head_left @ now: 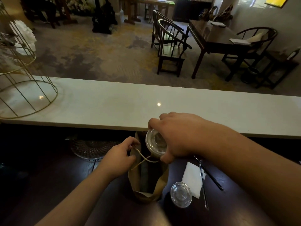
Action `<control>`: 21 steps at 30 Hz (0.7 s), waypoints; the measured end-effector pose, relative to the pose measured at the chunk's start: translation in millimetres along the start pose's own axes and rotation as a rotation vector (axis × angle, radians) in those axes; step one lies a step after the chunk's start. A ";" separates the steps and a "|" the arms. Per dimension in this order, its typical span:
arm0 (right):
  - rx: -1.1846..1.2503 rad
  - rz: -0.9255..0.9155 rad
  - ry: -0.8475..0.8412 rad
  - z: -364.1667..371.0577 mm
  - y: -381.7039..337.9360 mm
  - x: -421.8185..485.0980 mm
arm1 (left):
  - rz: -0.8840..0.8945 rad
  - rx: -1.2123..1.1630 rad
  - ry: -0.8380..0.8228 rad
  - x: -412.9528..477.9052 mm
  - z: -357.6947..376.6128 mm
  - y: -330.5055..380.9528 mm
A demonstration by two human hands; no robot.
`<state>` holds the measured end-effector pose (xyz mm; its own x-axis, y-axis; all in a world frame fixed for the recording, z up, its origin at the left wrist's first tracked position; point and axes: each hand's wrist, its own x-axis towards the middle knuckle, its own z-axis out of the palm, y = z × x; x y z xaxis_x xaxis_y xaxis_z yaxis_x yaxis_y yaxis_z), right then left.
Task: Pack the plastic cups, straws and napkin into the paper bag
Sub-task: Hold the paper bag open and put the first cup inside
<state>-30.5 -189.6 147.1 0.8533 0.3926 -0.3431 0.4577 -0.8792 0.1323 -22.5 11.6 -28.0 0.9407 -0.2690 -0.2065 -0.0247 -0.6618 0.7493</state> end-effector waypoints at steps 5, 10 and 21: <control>0.006 0.003 -0.027 -14.2 -11.7 -5.9 | -0.005 0.001 0.002 0.2 1.0 2.9; 0.041 0.039 -0.054 -24.0 -9.9 -13.2 | -0.027 -0.088 -0.022 -1.5 -4.1 9.2; 0.083 0.000 -0.158 -20.7 -16.9 -8.3 | -0.190 -0.587 -0.108 10.0 -2.5 8.0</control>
<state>-40.1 -172.3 166.9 0.8006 0.3508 -0.4857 0.4296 -0.9012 0.0574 -12.5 5.4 -22.5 0.8699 -0.2740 -0.4100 0.3587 -0.2188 0.9074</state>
